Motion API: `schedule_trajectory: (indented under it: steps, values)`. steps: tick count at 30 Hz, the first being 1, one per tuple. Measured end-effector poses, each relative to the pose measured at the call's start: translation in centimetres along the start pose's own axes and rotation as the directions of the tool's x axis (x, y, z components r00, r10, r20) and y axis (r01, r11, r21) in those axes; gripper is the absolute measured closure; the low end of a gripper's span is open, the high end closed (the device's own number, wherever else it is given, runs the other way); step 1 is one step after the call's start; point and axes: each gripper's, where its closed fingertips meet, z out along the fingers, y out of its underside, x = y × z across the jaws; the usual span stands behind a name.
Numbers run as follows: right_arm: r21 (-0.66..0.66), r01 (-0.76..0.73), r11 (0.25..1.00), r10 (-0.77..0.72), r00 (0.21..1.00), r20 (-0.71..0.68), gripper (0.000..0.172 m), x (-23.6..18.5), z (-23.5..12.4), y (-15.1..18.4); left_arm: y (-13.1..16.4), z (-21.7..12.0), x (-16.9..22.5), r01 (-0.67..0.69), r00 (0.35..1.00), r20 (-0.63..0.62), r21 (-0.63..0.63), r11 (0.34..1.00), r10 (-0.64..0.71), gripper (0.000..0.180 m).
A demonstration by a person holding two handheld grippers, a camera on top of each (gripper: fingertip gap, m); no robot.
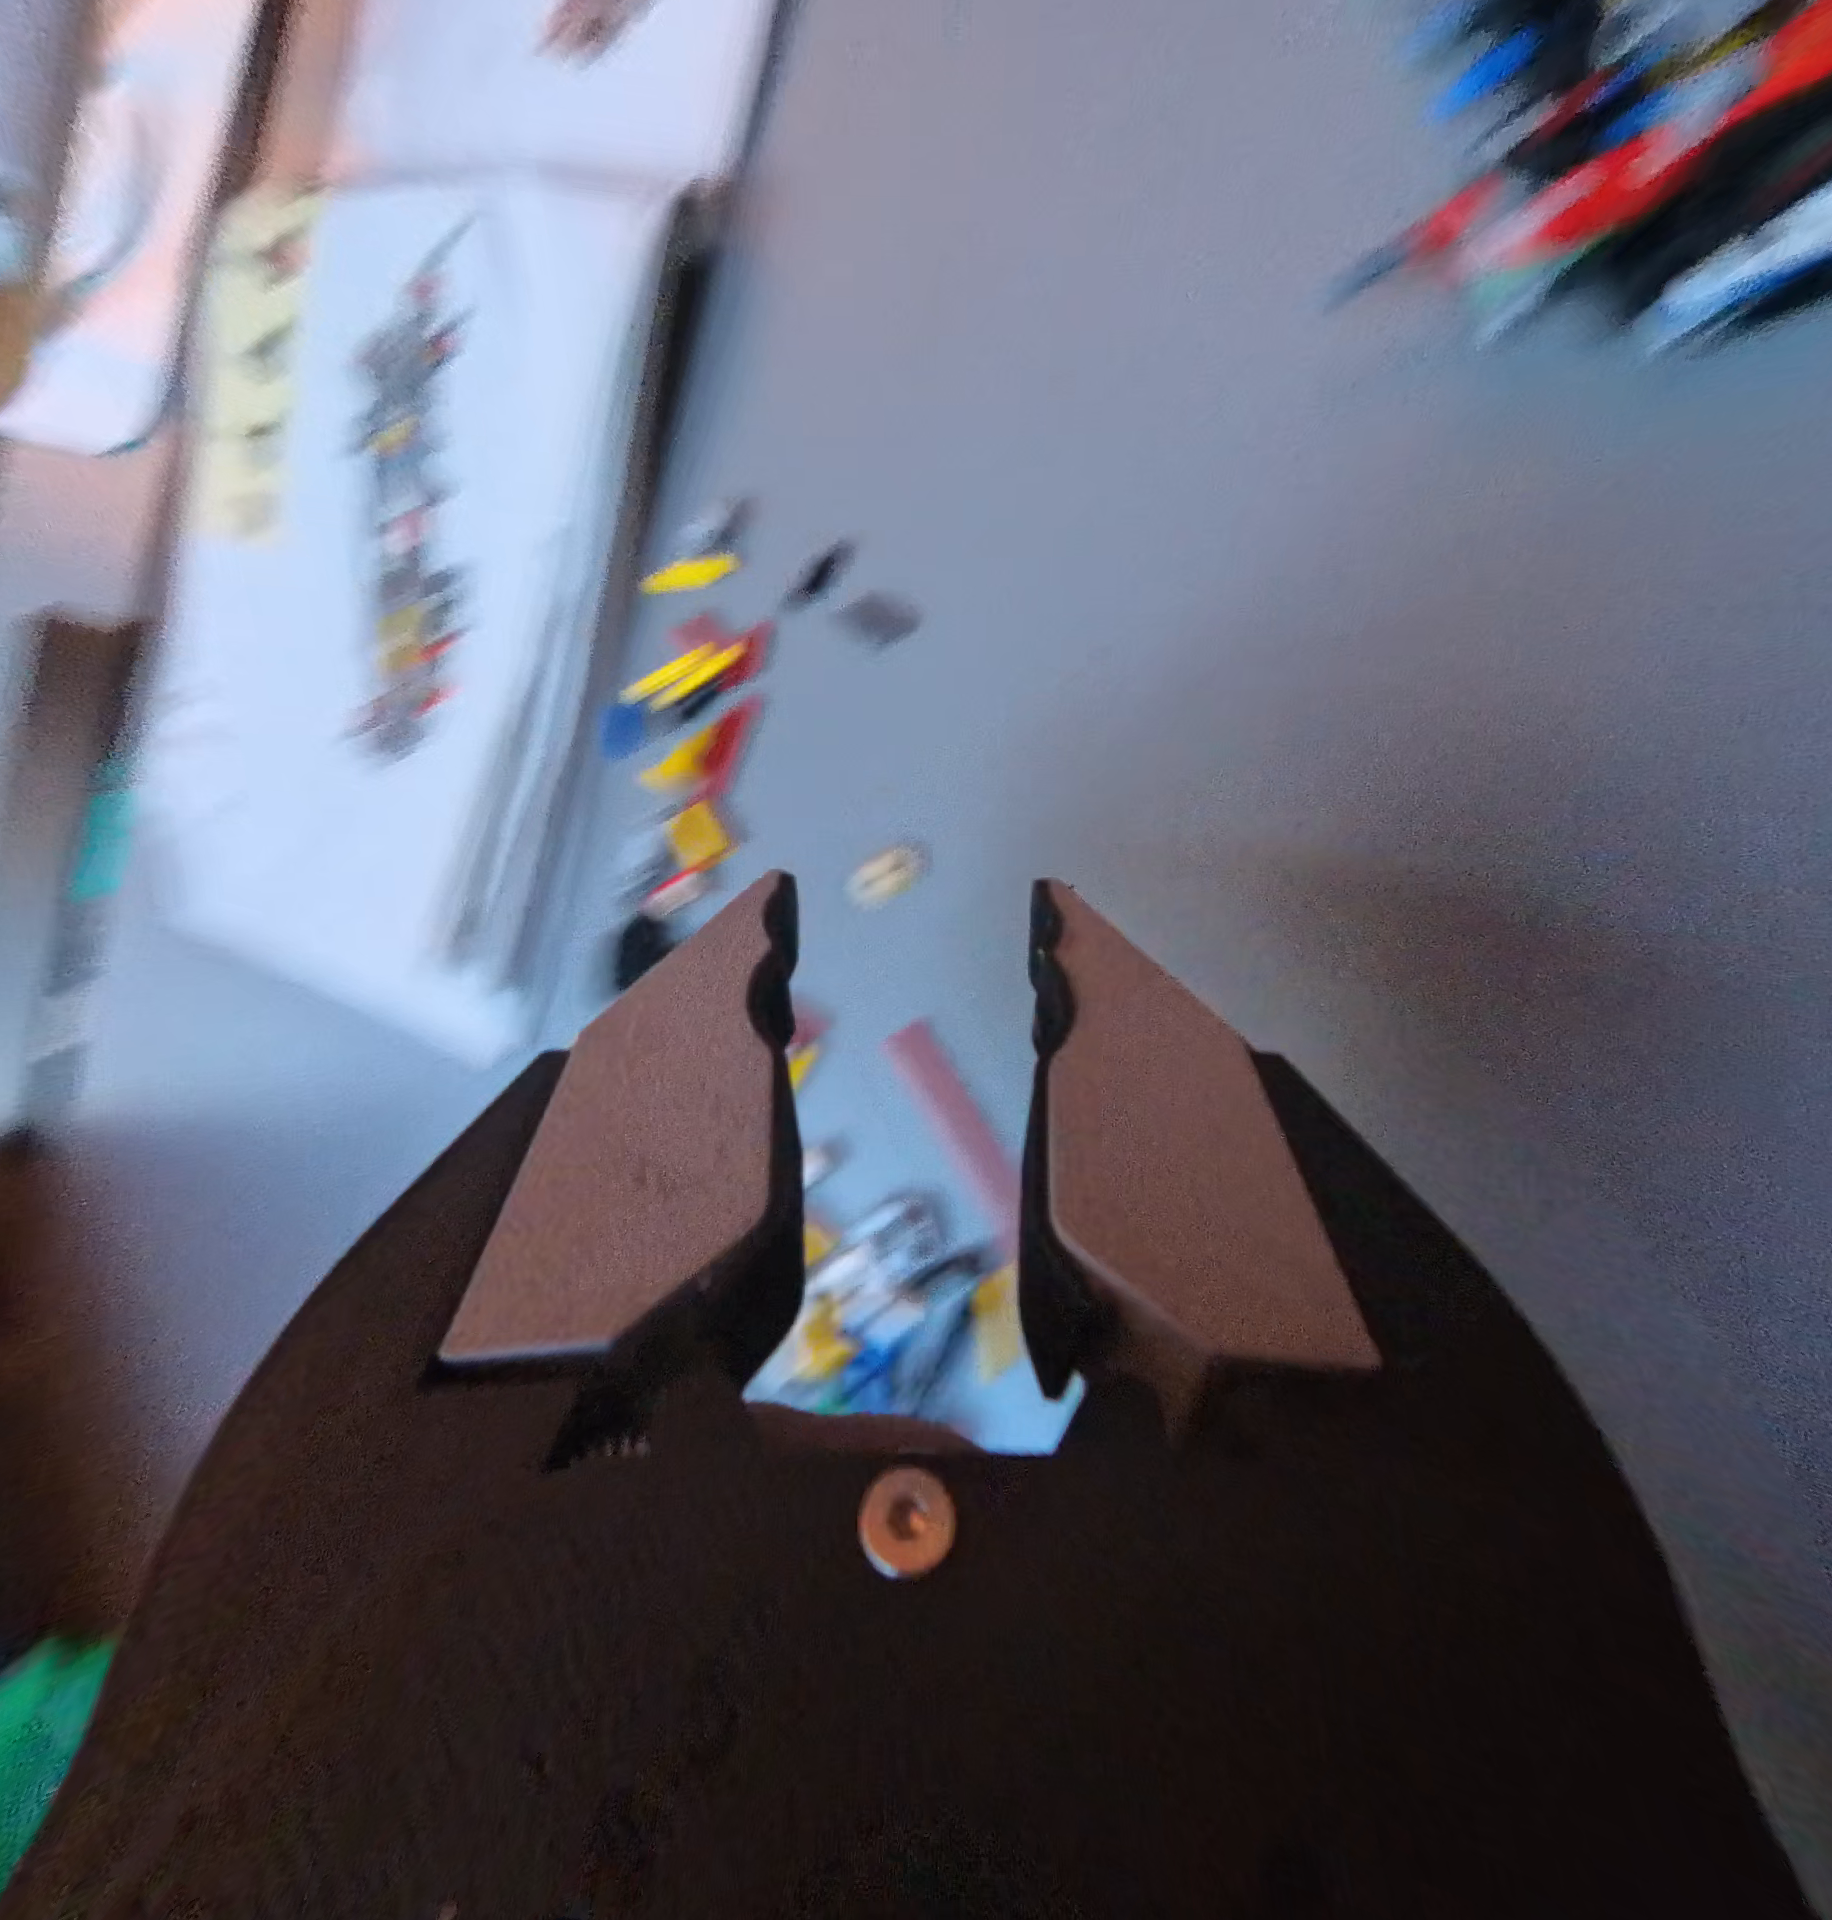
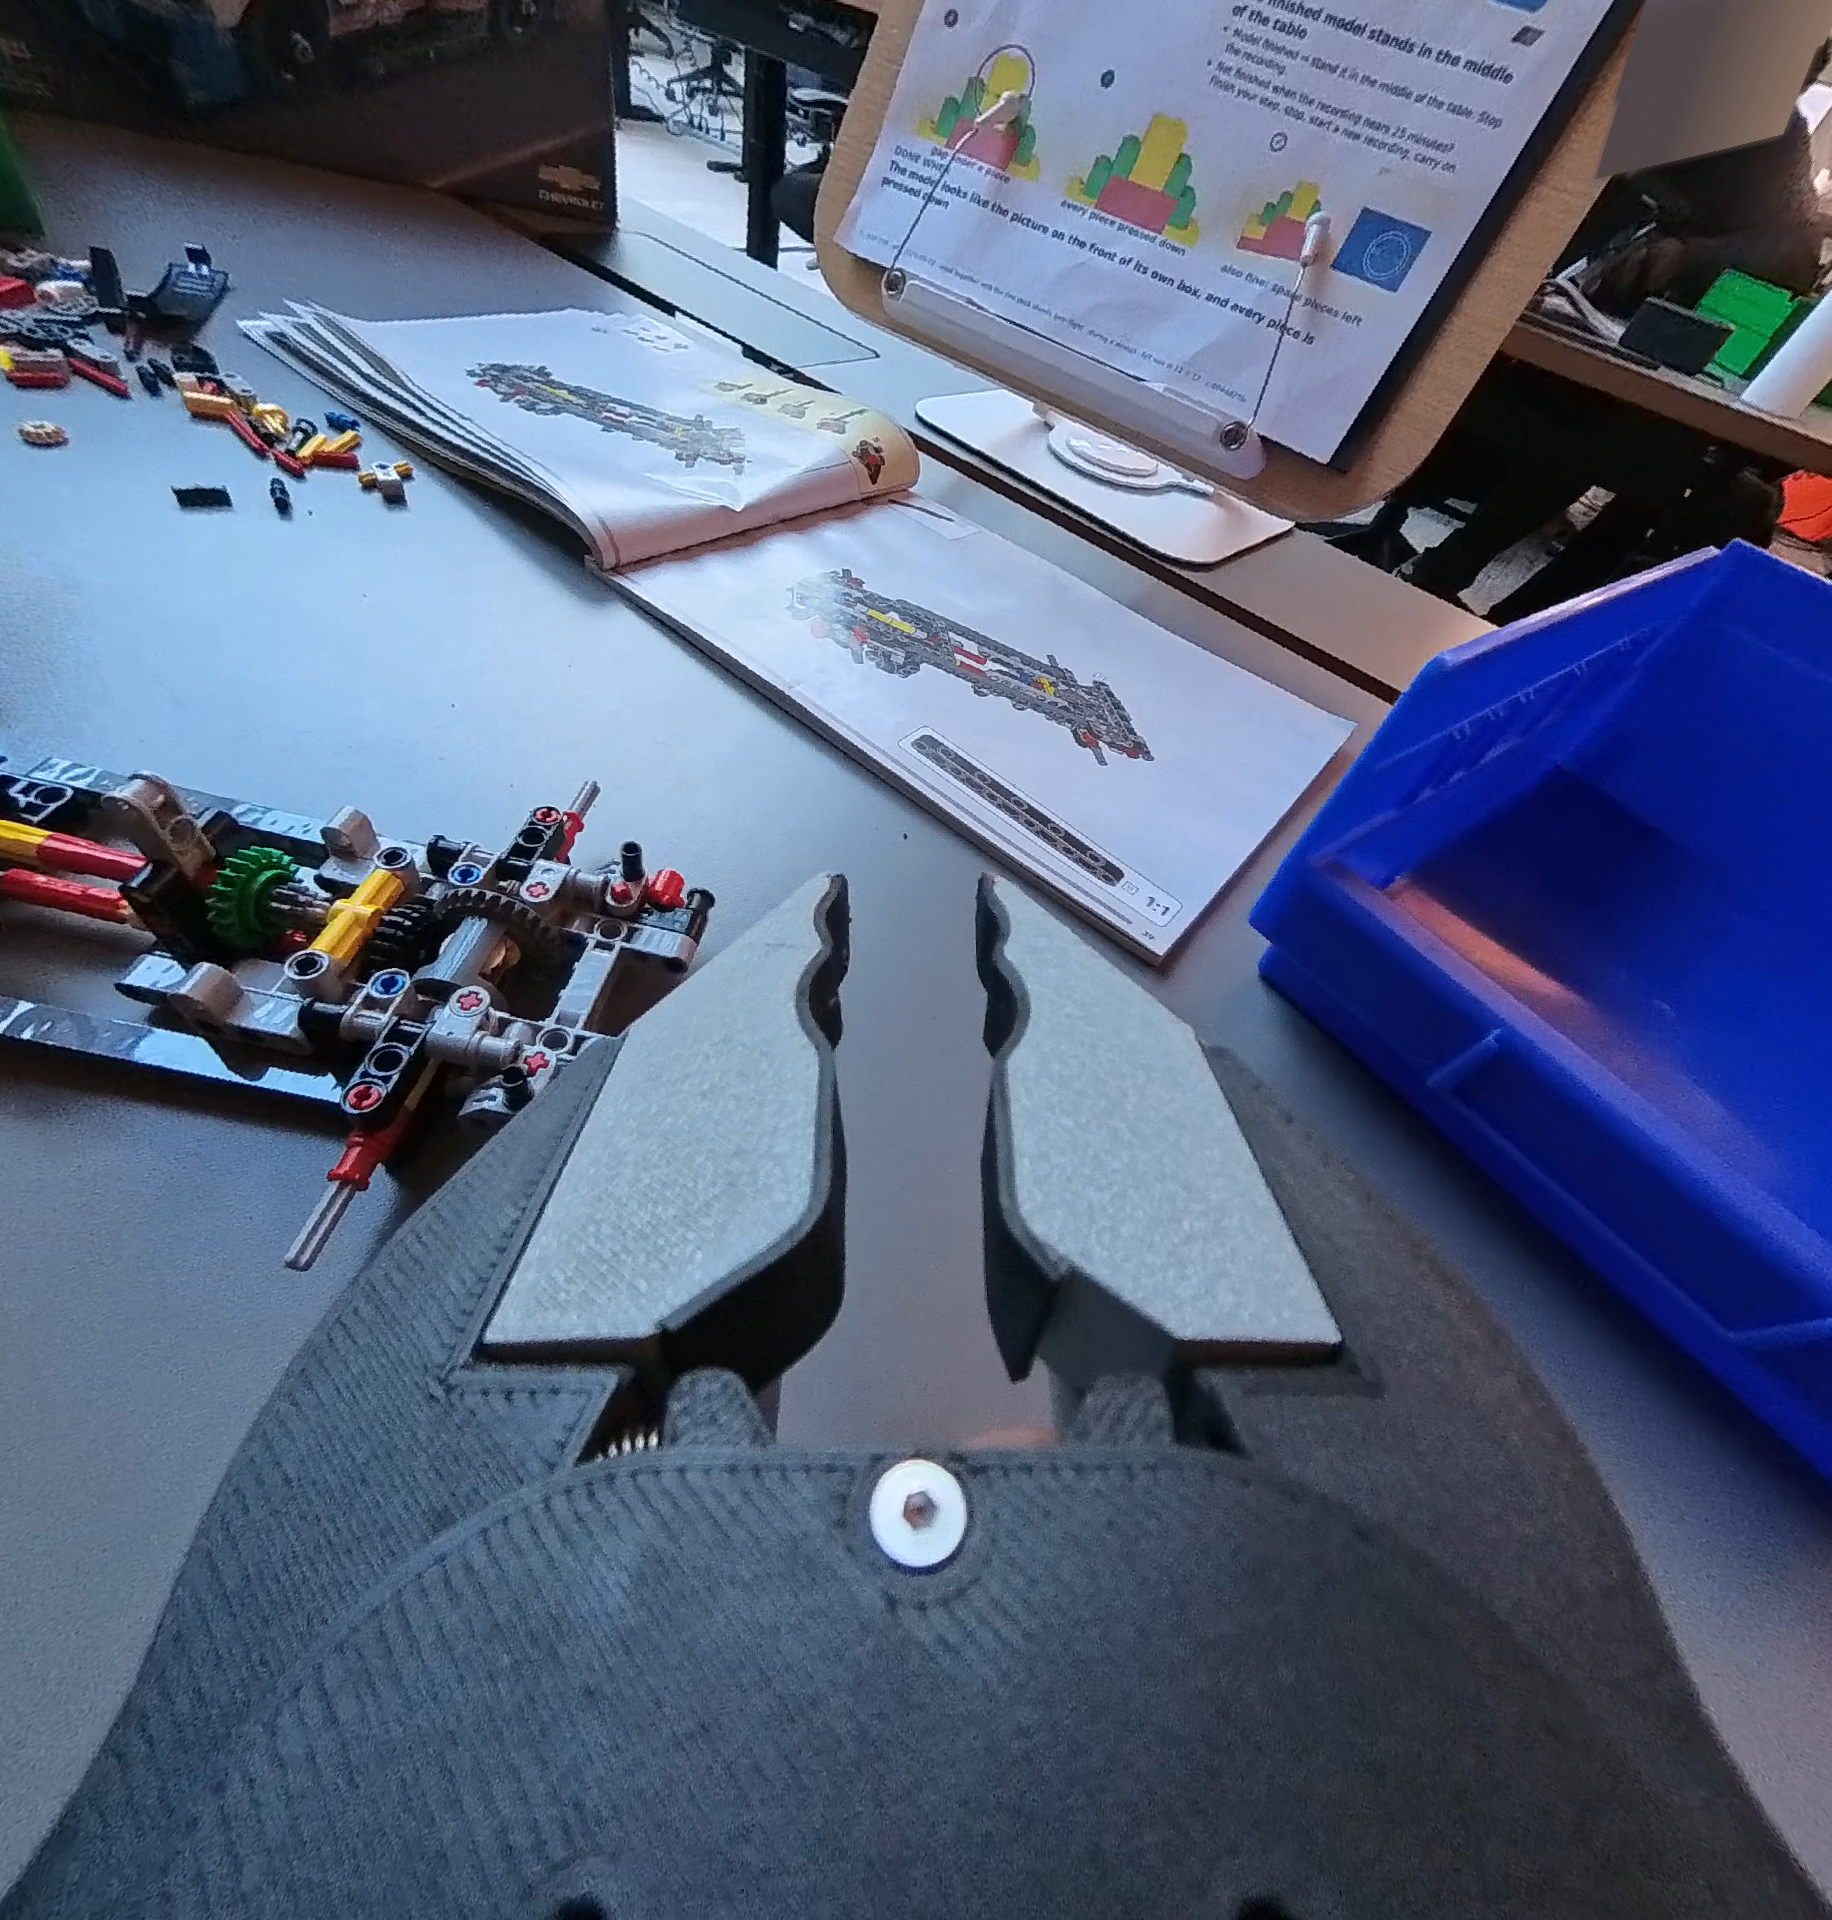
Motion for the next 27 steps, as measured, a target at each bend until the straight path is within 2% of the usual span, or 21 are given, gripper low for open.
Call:
schedule_trajectory:
  steps: [1, 2, 5, 8, 11, 16, 19, 27]
  values:
    - [0.001, 0.005, 1.0, -0.005, 1.0, 0.002, 0.151, -0.1, 0.0, 0.0, 1.1, -1.5, -3.1, -0.036, 0.997, 0.061, -0.06, 0.998, 0.04, 0.141]
    - [0.0, 0.01, 1.0, -0.01, 1.0, 0.005, 0.151, -0.2, 0.0, 0.0, 1.9, -2.6, -5.5, -0.067, 0.995, 0.069, -0.105, 0.992, 0.074, 0.147]
    - [-0.008, 0.029, 1.0, -0.029, 0.999, 0.017, 0.151, -0.5, 0.1, 0.1, 5.2, -3.2, -10.2, -0.156, 0.988, -0.042, -0.271, 0.95, 0.151, 0.157]
    - [-0.007, 0.054, 0.999, -0.053, 0.998, 0.021, 0.152, -0.9, 0.0, 0.1, 9.2, -1.5, -12.1, -0.232, 0.966, -0.202, -0.417, 0.879, 0.159, 0.161]
    - [-0.001, 0.061, 0.998, -0.061, 0.998, 0.022, 0.153, -1.1, -0.2, 0.0, 10.9, -0.2, -12.3, -0.274, 0.94, -0.312, -0.455, 0.847, 0.136, 0.162]
    - [0.021, 0.042, 0.999, -0.043, 0.998, 0.044, 0.153, -1.3, -0.5, -0.3, 12.3, 1.3, -11.5, -0.318, 0.91, -0.399, -0.499, 0.806, 0.112, 0.162]
    - [0.016, 0.046, 0.999, -0.047, 0.997, 0.06, 0.153, -1.5, -0.5, -0.2, 13.0, 1.7, -11.1, -0.345, 0.899, -0.423, -0.526, 0.777, 0.113, 0.161]
    - [0.018, 0.083, 0.996, -0.084, 0.994, 0.073, 0.154, -2.3, -0.6, -0.3, 13.6, 2.5, -11.1, -0.322, 0.895, -0.442, -0.551, 0.77, 0.058, 0.173]
